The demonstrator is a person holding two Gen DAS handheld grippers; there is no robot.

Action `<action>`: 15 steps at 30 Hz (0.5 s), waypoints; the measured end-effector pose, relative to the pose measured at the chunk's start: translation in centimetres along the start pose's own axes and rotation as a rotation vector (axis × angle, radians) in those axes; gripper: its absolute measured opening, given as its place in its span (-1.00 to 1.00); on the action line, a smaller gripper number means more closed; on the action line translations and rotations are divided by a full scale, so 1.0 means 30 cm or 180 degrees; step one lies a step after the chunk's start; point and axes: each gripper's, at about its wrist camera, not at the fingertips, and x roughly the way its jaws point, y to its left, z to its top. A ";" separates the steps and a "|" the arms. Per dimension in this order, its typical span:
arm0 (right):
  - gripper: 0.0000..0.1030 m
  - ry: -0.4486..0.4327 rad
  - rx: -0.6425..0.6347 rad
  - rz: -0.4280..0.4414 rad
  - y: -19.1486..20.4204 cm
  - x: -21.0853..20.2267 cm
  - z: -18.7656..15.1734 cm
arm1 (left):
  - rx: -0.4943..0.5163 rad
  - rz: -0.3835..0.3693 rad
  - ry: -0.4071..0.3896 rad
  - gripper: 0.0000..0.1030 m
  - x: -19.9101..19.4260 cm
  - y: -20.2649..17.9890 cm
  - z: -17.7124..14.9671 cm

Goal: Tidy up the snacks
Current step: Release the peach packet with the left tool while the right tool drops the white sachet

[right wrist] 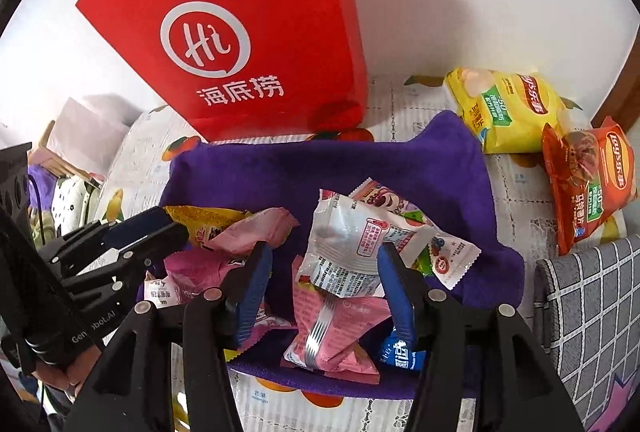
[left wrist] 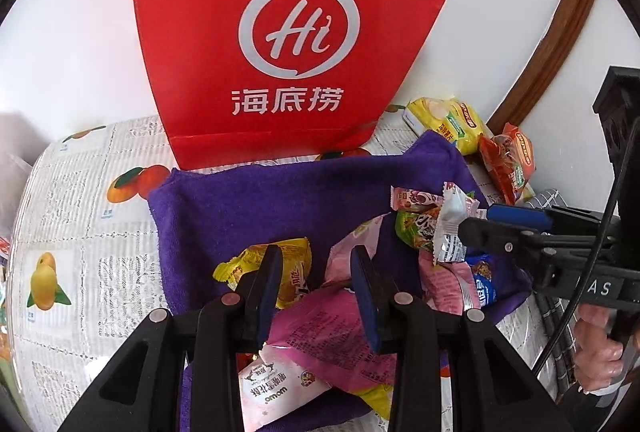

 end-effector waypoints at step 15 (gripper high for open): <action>0.06 0.0057 -0.0039 -0.0157 0.002 0.019 0.001 | 0.0039 0.0021 0.0077 -0.24 -0.006 -0.021 0.001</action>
